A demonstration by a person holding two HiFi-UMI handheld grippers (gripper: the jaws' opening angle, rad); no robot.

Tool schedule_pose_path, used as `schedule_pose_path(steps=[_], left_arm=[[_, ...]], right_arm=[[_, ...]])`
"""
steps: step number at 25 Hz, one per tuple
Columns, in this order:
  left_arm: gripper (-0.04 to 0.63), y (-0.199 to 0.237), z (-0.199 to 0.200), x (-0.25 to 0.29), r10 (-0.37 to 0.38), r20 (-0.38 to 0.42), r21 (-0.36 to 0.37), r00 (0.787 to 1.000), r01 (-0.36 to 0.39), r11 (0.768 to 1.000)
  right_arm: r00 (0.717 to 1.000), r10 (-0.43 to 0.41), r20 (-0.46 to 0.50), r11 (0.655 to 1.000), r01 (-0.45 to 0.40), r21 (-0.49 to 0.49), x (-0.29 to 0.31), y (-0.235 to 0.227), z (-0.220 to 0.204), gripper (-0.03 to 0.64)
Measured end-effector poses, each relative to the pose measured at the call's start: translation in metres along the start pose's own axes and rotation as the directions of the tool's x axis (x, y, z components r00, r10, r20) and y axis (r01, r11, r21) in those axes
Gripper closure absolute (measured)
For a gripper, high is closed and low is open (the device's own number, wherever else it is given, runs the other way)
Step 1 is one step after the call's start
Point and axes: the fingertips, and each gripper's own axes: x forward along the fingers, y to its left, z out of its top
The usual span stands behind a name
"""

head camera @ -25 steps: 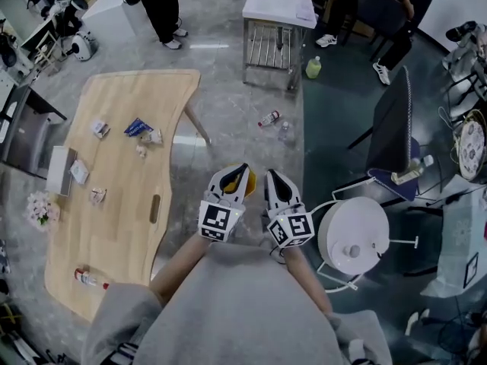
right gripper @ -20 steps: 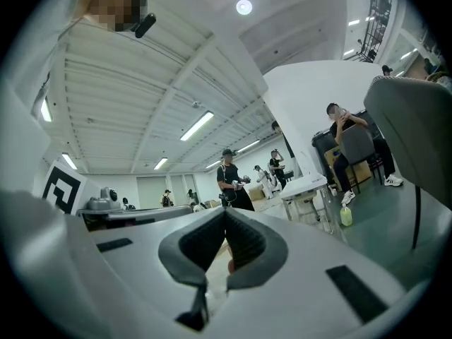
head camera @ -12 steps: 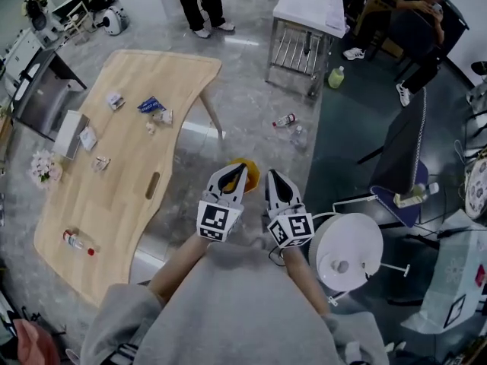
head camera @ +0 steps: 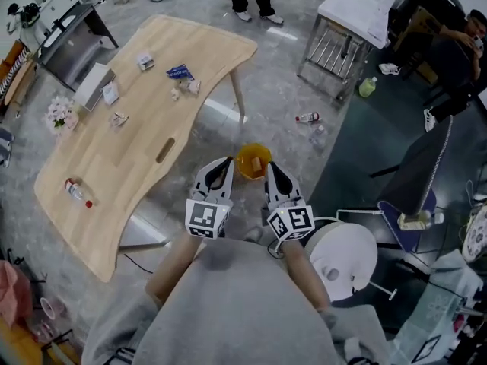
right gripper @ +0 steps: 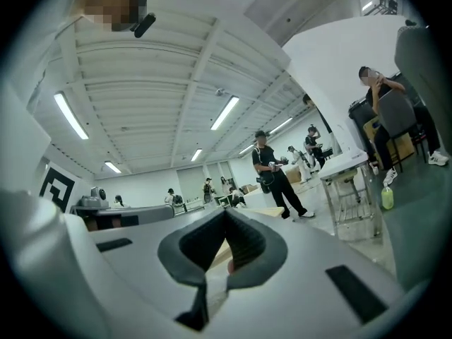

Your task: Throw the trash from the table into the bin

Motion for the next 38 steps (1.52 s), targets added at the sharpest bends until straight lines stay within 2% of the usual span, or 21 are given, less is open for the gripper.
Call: schedule_pose_path(steps=[7,14,25,32,38], left_arm=[[0.591,0.059,-0.004,-0.035,0.132,-0.013,-0.027,0.991,-0.133,0.991],[0.591,0.113,-0.012,-0.054,0.188,-0.015,-0.057,0.982,-0.189,0.98],[0.591,0.197,-0.016,-0.07,0.204,0.007,-0.103,0.979,-0.202,0.974],[0.591,0.225,-0.026,-0.072,0.2,-0.003,-0.13,0.98,-0.199,0.971],[0.591,0.24,-0.034,-0.057,0.201,-0.021,-0.144,0.979,-0.201,0.969]], right_arm=[[0.992,0.118,-0.052,0.993,-0.118,0.002,0.042,0.052,-0.016,0.612],[0.984,0.157,-0.087,0.987,-0.158,-0.012,0.079,0.089,-0.03,0.612],[0.979,0.161,-0.124,0.984,-0.169,-0.059,0.14,0.144,-0.047,0.612],[0.975,0.165,-0.15,0.982,-0.177,-0.07,0.164,0.162,-0.058,0.612],[0.971,0.168,-0.168,0.981,-0.182,-0.073,0.187,0.158,-0.061,0.612]])
